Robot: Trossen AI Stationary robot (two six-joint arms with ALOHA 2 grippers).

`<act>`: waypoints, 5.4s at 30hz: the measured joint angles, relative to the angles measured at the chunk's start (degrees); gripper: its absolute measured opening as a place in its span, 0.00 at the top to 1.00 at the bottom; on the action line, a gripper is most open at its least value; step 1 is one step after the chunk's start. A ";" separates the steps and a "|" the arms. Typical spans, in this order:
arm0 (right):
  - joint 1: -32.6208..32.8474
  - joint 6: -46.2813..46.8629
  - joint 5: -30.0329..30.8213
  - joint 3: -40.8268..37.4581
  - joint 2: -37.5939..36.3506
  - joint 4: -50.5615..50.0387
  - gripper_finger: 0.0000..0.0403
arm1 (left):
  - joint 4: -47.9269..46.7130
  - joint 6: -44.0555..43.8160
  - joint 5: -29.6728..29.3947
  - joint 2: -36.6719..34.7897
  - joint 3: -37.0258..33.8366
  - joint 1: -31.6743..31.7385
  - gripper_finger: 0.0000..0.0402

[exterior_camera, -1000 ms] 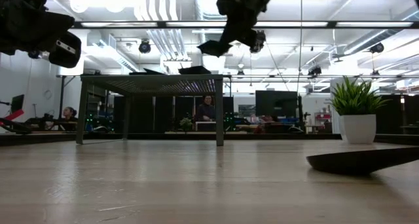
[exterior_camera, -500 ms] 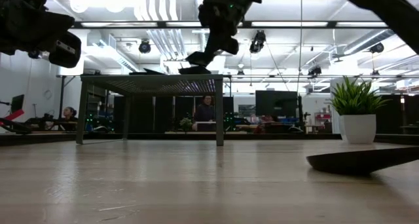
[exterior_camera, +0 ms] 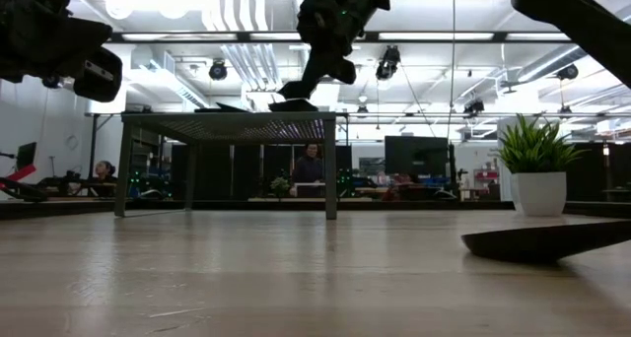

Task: Pick & Place Mini shaped plates
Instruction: Stack the black square plate on top of the black square plate on the shelf

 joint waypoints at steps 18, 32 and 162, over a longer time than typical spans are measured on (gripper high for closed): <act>0.59 6.63 0.07 -3.16 0.00 2.74 0.98 | 0.00 0.00 0.00 0.00 0.00 0.02 1.00; 0.59 8.13 0.26 -6.36 0.00 5.38 0.98 | 0.00 0.00 0.00 0.00 0.00 0.02 1.00; 62.60 103.23 19.68 -107.49 -55.62 30.77 0.96 | 0.35 0.00 -0.02 0.13 0.00 0.02 1.00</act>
